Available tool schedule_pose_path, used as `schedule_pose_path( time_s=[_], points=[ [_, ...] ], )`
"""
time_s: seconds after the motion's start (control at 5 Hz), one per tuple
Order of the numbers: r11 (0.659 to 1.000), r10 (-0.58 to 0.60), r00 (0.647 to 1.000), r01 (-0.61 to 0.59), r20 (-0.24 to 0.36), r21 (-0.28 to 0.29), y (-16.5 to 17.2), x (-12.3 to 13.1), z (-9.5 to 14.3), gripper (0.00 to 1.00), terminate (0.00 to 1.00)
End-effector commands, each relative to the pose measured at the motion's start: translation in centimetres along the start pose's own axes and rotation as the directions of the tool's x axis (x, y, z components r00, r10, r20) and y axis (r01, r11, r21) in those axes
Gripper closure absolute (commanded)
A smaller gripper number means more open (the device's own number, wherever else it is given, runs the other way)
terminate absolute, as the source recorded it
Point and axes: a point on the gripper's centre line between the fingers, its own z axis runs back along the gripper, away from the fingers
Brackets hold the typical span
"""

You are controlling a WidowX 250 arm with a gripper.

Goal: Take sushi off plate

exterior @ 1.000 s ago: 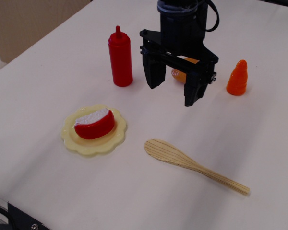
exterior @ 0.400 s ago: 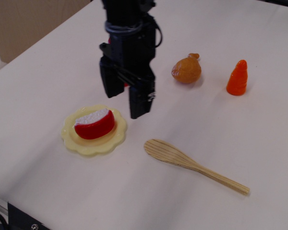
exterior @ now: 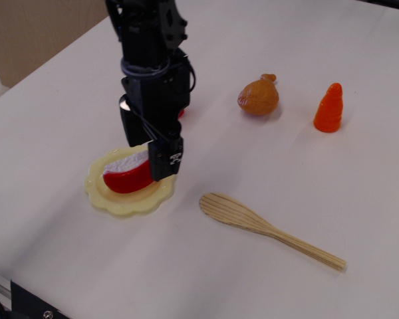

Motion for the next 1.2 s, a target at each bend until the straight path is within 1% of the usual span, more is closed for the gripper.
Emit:
schedule_pose_path(
  time_s=[0.0, 0.4, 0.6, 0.8, 1.0],
  points=[
    [1.0, 0.009, 1.0, -0.008, -0.01, 0.014, 2.2, -1.0, -1.4, 0.0, 0.0],
    [1.0, -0.006, 0.999, 0.006, -0.046, -0.003, 1.7, -1.2, -2.7, 0.0, 0.0],
    [1.0, -0.002, 0.999, 0.002, -0.048, -0.004, 1.7, -1.2, -2.8, 0.0, 0.0],
    [1.0, 0.028, 0.999, -0.028, -0.029, 0.014, 1.8, -1.2, -2.4, 1.0, 0.0],
    [0.997, 0.071, 0.997, -0.07, -0.029, 0.035, 2.2, -1.3, -1.5, 1.0, 0.0]
  ],
)
